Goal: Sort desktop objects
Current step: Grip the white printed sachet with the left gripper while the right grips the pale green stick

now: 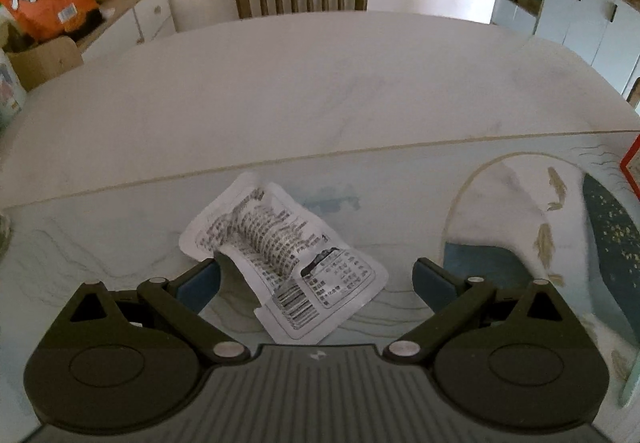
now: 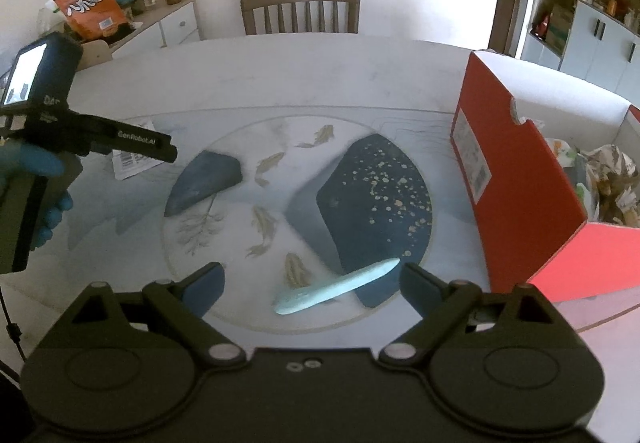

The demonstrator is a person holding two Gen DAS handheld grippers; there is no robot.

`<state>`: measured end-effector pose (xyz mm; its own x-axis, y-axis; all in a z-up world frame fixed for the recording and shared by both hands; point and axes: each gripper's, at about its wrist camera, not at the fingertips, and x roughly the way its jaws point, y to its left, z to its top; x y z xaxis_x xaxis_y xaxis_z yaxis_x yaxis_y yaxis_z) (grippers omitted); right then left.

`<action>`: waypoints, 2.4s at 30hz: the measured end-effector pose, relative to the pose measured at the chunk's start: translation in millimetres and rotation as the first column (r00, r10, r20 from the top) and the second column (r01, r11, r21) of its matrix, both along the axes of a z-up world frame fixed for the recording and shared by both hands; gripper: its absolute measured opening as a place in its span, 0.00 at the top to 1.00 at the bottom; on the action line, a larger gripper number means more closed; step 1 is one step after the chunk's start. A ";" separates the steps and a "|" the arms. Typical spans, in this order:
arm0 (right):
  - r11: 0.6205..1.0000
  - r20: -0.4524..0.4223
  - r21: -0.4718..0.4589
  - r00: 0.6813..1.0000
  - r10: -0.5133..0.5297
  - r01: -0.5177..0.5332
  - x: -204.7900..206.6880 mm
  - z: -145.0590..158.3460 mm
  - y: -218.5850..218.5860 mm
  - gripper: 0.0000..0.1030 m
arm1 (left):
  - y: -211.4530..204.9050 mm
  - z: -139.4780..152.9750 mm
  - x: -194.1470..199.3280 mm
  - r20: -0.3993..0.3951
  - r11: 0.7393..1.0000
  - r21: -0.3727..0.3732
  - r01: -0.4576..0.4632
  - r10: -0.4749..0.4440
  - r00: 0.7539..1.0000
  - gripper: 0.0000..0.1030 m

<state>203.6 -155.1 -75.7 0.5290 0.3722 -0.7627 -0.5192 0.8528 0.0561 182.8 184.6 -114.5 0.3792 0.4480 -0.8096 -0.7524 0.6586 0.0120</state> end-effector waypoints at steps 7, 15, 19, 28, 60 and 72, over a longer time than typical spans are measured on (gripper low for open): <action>1.000 -0.029 -0.008 1.000 -0.010 0.009 6.3 -11.8 1.7 0.10 | 7.1 -4.7 11.2 0.022 0.998 0.002 0.056 -0.056 0.998 0.00; 1.000 -0.057 -0.010 0.998 -0.027 0.026 14.6 -20.8 6.4 0.11 | -22.9 -7.8 34.1 0.036 0.971 0.021 0.237 -0.238 0.971 0.01; 0.999 -0.076 -0.023 0.996 -0.050 0.048 21.6 -27.4 6.7 0.13 | -38.6 -7.7 47.7 0.030 0.950 0.033 0.312 -0.313 0.949 0.01; 0.998 -0.106 -0.012 0.993 -0.055 0.054 29.3 -31.0 8.0 0.15 | -29.7 25.3 27.2 0.106 0.928 0.028 0.370 -0.371 0.922 0.01; 0.997 -0.129 -0.036 0.989 -0.072 0.068 29.3 -35.1 9.9 0.23 | 38.5 -9.7 15.1 0.086 0.829 0.068 0.554 -0.559 0.825 0.05; 0.994 -0.099 -0.075 0.991 -0.085 0.077 29.4 -35.4 6.7 0.38 | -4.3 -5.3 37.4 0.064 0.834 0.040 0.551 -0.552 0.831 0.06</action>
<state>233.0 -148.4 -111.1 0.4730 0.2743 -0.8373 -0.4429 0.8955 0.0432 220.1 180.2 -119.8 0.6229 0.1621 -0.7654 -0.2634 0.9646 -0.0101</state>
